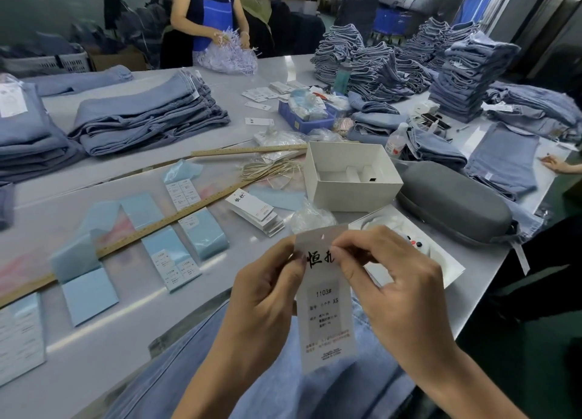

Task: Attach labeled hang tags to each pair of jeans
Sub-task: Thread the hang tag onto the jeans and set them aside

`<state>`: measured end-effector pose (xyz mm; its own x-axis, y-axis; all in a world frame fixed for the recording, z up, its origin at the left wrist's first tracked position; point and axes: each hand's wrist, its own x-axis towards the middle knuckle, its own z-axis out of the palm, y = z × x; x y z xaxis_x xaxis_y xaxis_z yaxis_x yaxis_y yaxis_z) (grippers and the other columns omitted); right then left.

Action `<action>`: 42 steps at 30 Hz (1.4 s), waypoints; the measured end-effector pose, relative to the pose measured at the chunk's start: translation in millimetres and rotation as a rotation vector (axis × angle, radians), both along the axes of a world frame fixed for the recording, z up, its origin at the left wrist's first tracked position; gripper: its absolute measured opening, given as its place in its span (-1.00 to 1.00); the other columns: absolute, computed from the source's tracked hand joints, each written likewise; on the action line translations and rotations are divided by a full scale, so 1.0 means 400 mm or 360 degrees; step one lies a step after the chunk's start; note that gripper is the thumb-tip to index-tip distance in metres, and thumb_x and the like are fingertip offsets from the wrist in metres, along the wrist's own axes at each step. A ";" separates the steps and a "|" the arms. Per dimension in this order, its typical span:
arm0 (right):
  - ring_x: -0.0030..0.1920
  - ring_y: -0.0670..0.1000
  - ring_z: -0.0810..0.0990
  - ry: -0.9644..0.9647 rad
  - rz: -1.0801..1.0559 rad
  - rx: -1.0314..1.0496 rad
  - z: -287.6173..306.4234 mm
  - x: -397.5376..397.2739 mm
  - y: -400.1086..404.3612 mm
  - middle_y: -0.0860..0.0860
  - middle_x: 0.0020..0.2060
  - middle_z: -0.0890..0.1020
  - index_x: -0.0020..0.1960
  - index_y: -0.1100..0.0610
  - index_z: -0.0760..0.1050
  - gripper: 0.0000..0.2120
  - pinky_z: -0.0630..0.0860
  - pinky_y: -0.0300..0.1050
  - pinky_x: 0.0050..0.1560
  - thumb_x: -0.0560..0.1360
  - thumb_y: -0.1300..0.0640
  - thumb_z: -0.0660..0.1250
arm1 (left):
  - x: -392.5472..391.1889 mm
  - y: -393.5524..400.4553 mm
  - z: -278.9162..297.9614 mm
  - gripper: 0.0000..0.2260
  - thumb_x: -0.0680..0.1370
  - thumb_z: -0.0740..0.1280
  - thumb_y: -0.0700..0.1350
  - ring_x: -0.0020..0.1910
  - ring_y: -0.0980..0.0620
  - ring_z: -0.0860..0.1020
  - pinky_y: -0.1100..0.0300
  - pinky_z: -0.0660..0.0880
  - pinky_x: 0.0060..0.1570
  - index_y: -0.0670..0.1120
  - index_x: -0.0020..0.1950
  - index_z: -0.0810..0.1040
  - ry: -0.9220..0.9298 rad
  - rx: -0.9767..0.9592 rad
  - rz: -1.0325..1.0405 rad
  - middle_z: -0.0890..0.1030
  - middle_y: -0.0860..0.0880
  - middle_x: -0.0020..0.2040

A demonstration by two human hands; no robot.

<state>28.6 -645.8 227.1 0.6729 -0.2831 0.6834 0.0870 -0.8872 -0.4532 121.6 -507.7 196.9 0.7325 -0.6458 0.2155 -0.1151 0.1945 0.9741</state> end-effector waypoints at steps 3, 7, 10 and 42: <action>-0.17 -0.12 0.52 -0.0054 -0.0045 -0.0090 -0.001 0.011 0.000 -0.09 -0.21 0.54 -0.05 0.17 0.59 -0.94 0.46 -0.33 -0.10 0.58 0.19 0.39 | -0.007 0.004 0.003 -0.71 0.64 0.14 -0.02 -0.05 -0.08 0.68 -0.19 0.65 -0.24 0.22 0.14 0.63 -0.0017 0.0020 -0.0021 0.72 0.04 -0.03; -0.20 -0.09 0.43 -0.0042 -0.0096 -0.0233 -0.008 0.022 0.003 -0.07 -0.22 0.47 -0.07 0.17 0.55 -0.93 0.47 -0.18 -0.14 0.58 0.20 0.35 | -0.019 0.006 0.003 -0.72 0.67 0.14 0.02 0.04 -0.03 0.70 -0.10 0.69 -0.21 0.24 0.27 0.57 -0.0051 0.0013 -0.0137 0.70 0.04 0.02; -0.20 -0.10 0.41 -0.0001 -0.0091 -0.0265 -0.013 0.018 0.001 -0.07 -0.22 0.46 -0.08 0.15 0.53 -0.94 0.45 -0.18 -0.14 0.58 0.19 0.34 | -0.020 0.009 0.003 -0.72 0.67 0.14 0.06 0.05 0.03 0.70 0.05 0.68 -0.20 0.28 0.28 0.56 -0.0072 -0.0001 -0.0158 0.71 0.08 0.05; 0.23 0.02 0.59 -0.0187 -0.0086 0.0403 0.093 -0.080 -0.101 -0.06 0.20 0.59 0.35 0.03 0.47 -0.71 0.51 -0.08 0.22 0.63 0.08 0.33 | 0.086 -0.089 0.284 -0.85 0.64 0.29 -0.09 -0.30 -0.10 0.60 -0.02 0.58 -0.34 -0.07 0.01 0.65 -0.2021 0.0467 0.0362 0.68 -0.01 -0.16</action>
<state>-3.4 -686.3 264.5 0.5725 -0.4878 0.6590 0.1079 -0.7519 -0.6504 156.0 -543.4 310.3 0.2242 -0.6761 0.7019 -0.9745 -0.1489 0.1679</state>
